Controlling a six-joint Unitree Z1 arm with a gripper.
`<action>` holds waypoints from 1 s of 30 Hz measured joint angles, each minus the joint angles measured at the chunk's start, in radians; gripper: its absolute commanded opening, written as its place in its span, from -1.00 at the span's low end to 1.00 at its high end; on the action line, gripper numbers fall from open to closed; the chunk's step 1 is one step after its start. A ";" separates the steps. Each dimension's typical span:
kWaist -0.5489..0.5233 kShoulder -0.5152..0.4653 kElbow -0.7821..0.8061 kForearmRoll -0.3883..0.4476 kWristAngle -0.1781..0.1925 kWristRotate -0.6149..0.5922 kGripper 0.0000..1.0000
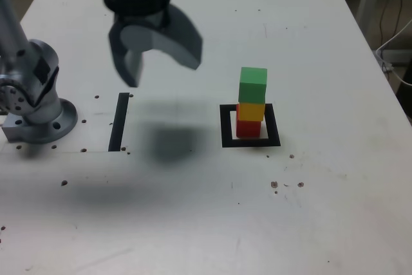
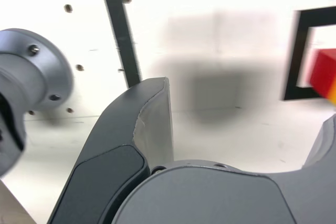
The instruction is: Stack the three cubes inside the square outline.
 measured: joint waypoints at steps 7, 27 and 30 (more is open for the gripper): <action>0.004 -0.030 0.117 -0.048 0.007 0.000 1.00; 0.036 -0.053 0.321 -0.171 -0.015 0.003 1.00; 0.036 -0.057 0.337 -0.178 -0.021 0.003 1.00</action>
